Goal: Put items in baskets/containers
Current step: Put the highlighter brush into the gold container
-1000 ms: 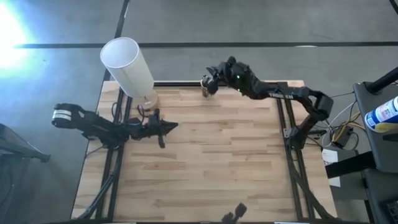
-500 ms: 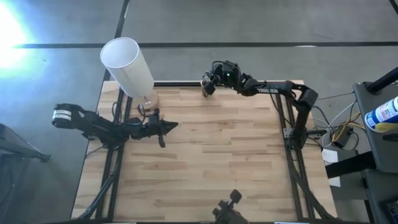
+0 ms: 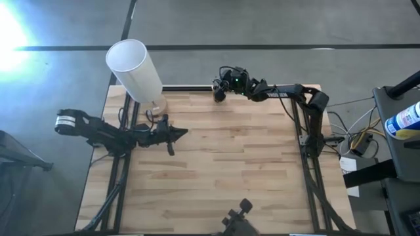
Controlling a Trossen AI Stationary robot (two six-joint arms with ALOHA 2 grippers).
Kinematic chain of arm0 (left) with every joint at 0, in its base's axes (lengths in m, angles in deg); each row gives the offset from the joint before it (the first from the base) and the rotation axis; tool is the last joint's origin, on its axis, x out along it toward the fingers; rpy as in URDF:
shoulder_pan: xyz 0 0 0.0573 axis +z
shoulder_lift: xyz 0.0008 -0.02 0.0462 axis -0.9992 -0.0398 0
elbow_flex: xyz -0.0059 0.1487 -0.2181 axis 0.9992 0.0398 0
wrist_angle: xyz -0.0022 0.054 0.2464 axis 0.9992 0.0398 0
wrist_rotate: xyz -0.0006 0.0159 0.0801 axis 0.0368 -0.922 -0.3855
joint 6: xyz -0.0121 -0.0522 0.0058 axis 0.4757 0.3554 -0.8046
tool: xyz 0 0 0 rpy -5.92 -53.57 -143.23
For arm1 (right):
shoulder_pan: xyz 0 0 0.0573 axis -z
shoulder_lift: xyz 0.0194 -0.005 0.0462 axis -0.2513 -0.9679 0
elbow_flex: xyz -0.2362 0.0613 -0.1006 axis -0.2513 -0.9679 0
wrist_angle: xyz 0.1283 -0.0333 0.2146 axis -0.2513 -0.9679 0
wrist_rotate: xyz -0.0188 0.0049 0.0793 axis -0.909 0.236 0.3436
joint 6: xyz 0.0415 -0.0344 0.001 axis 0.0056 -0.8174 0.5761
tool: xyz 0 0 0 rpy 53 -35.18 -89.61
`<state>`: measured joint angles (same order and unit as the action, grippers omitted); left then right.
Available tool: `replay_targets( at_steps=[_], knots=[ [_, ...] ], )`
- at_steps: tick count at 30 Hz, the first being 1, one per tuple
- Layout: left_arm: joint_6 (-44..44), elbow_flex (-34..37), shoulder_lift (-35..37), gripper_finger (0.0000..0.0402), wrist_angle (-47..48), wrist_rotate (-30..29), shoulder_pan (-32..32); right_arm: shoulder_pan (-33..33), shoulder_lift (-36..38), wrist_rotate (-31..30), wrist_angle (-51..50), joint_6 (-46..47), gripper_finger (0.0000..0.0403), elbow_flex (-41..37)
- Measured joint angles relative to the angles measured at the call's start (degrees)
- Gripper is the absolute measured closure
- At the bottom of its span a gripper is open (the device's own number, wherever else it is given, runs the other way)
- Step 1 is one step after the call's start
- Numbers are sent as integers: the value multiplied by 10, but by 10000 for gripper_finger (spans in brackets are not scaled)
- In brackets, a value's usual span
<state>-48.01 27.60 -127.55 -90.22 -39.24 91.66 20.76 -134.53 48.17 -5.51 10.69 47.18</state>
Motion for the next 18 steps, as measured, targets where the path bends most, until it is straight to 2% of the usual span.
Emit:
replay_targets(
  at_steps=[5,13,18],
  knots=[
    [2,0,0,401,0,0,1,0,6,-5,-9,27,380,-1],
    [16,0,0,401,0,-1,7,0,61,-5,-78,44,299,7],
    [22,0,0,401,0,-1,26,-2,81,-5,-89,60,268,6]
  ],
)
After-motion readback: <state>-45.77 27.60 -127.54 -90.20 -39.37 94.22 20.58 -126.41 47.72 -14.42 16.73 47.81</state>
